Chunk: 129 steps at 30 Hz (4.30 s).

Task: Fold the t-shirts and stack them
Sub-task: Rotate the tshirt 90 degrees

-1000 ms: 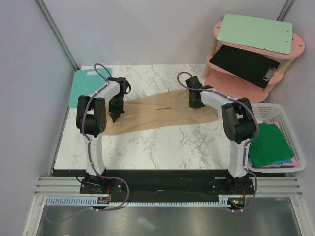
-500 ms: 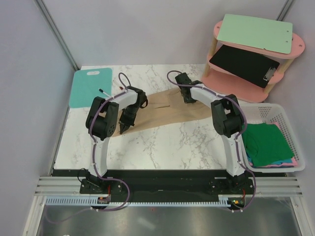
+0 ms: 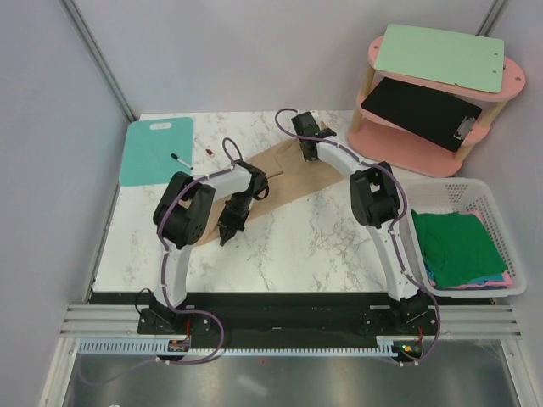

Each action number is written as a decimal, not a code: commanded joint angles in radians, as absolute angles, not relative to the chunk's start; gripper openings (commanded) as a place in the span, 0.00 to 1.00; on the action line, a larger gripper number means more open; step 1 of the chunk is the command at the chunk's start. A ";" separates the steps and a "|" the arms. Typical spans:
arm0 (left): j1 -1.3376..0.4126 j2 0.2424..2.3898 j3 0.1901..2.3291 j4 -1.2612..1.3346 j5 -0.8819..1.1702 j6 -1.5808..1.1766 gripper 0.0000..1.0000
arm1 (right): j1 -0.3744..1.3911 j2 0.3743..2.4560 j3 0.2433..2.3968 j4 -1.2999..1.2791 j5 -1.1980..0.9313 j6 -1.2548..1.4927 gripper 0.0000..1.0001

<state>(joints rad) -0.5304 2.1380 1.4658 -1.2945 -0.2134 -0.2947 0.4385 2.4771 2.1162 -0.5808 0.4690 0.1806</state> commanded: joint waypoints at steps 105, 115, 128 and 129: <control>-0.202 1.580 1.324 -0.812 0.233 -0.321 0.02 | 0.625 2.020 1.672 -0.574 0.468 0.362 0.00; -0.322 1.517 1.224 -0.738 0.275 -0.374 0.02 | 0.473 2.387 2.109 -0.597 0.428 0.298 0.00; -0.341 1.489 1.137 -0.660 0.345 -0.400 0.02 | 0.465 2.714 2.459 -0.542 0.293 0.249 0.00; -0.342 1.493 1.135 -0.644 0.353 -0.400 0.02 | 0.465 2.724 2.468 -0.516 0.278 0.250 0.00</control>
